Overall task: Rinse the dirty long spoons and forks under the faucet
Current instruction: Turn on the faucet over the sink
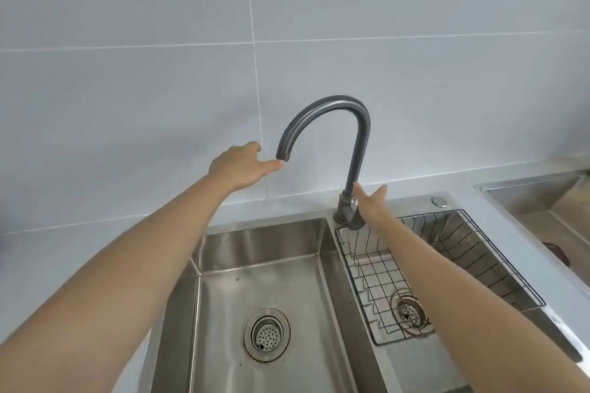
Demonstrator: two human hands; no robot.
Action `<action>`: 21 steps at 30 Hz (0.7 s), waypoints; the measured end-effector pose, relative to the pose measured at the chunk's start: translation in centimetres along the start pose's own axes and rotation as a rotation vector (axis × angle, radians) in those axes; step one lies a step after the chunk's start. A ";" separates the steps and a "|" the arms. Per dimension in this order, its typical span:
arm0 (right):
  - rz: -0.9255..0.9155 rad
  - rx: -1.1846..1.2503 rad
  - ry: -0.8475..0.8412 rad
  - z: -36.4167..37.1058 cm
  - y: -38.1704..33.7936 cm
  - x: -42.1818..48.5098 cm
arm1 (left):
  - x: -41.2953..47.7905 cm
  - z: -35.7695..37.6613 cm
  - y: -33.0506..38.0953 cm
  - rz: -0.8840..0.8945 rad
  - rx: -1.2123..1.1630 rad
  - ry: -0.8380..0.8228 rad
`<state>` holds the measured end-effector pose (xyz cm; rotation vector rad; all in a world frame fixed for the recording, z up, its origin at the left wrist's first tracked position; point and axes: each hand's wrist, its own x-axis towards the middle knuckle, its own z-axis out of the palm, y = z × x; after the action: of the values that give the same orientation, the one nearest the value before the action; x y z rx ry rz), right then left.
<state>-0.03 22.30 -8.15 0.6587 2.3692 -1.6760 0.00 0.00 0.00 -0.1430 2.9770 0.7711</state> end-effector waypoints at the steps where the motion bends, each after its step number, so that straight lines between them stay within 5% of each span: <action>1: 0.075 0.043 0.016 -0.4 -0.2 0.5 | 0.3 -0.3 0.7 0.005 0.048 -0.022; 10: 0.346 0.400 -0.192 -0.7 0.1 1.4 | 2.6 0.8 3.1 0.095 0.114 0.008; 21: 0.373 0.380 -0.107 1.3 1.9 5.8 | 2.6 1.2 2.5 0.145 0.131 0.031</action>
<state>-4.47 23.10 -12.45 0.9716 1.7317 -1.9349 -2.82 2.56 -0.03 0.0692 3.0824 0.5886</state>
